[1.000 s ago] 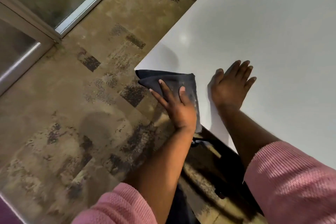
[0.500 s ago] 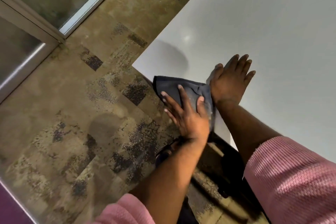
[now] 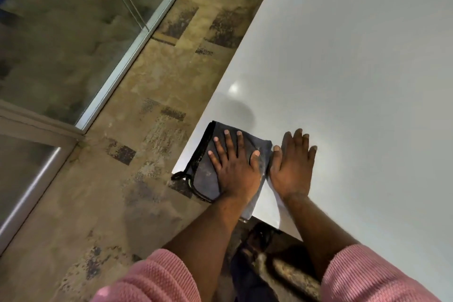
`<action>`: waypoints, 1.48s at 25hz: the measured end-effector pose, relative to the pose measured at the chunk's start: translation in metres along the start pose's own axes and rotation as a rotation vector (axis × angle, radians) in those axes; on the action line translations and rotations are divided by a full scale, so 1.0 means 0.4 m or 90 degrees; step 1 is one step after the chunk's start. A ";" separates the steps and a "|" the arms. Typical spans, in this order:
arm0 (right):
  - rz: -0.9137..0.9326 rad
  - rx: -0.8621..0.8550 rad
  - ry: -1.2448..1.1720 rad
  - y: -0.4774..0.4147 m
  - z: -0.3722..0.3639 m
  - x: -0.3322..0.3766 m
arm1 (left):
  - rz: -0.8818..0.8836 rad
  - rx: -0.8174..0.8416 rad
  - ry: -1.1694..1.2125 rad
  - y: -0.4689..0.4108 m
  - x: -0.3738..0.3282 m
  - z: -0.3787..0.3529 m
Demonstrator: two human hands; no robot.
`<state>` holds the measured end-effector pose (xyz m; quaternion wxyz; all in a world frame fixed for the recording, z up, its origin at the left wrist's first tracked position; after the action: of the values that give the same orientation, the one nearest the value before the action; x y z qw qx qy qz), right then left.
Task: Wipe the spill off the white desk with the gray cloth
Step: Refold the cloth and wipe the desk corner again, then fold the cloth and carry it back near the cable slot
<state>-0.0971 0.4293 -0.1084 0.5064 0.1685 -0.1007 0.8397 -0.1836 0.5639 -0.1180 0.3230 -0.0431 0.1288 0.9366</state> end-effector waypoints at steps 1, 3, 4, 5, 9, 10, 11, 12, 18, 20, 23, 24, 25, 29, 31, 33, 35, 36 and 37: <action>-0.006 0.004 -0.007 -0.002 0.004 0.000 | -0.008 0.024 -0.012 -0.003 -0.002 0.008; -0.010 0.029 -0.031 -0.003 -0.005 0.002 | -0.009 0.069 -0.046 -0.012 0.014 0.020; -0.013 0.048 -0.046 -0.004 -0.004 0.002 | -0.014 0.084 -0.061 -0.016 0.021 0.037; -0.021 0.068 -0.057 -0.004 0.006 0.002 | -0.027 0.090 -0.072 -0.022 0.022 0.064; 0.002 0.084 -0.097 0.007 0.073 0.055 | -0.156 0.110 -0.130 -0.065 0.004 0.162; 0.017 0.083 -0.110 0.008 0.081 0.079 | -0.189 0.123 -0.155 -0.087 0.000 0.177; 0.026 0.088 -0.122 0.007 0.086 0.101 | -0.215 0.136 -0.182 -0.112 -0.003 0.185; 0.028 0.094 -0.131 0.004 0.084 0.119 | -0.237 0.148 -0.208 -0.134 -0.004 0.191; -0.069 0.093 -0.151 -0.017 0.071 0.173 | -0.355 0.166 -0.291 -0.209 -0.016 0.216; -0.090 0.105 -0.115 -0.031 0.074 0.185 | -0.384 0.139 -0.339 -0.233 -0.026 0.227; -0.120 0.123 -0.053 -0.039 0.095 0.200 | -0.402 0.143 -0.400 -0.258 -0.022 0.234; -0.130 0.125 -0.045 -0.039 0.107 0.208 | -0.414 0.141 -0.407 -0.262 -0.022 0.240; -0.141 0.124 -0.043 -0.038 0.118 0.213 | -0.424 0.139 -0.402 -0.264 -0.021 0.246; -0.180 0.098 -0.054 -0.007 0.171 0.217 | -0.442 0.170 -0.351 -0.253 -0.010 0.290; -0.196 0.085 -0.043 0.024 0.205 0.215 | -0.453 0.188 -0.342 -0.248 -0.002 0.320; -0.210 0.071 -0.044 0.055 0.252 0.216 | -0.480 0.198 -0.318 -0.235 -0.003 0.358; -0.189 0.065 -0.062 0.078 0.290 0.232 | -0.527 0.211 -0.271 -0.204 -0.012 0.396; -0.161 0.065 -0.067 0.086 0.304 0.246 | -0.558 0.210 -0.252 -0.183 -0.023 0.418; -0.131 0.067 -0.066 0.090 0.312 0.259 | -0.587 0.208 -0.236 -0.162 -0.035 0.438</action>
<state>-0.1511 0.4545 0.0466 0.5745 0.2477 -0.0650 0.7774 -0.1323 0.6520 0.0390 0.7220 0.1223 0.1814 0.6564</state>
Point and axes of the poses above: each hand's wrist, its own y-axis away from the middle knuckle, its own z-axis out of the back of the hand, x = y × z, the point moved 7 cm from there along -y, towards the middle knuckle, and after that the axes turned 11 degrees about z, right-handed, at the moved point
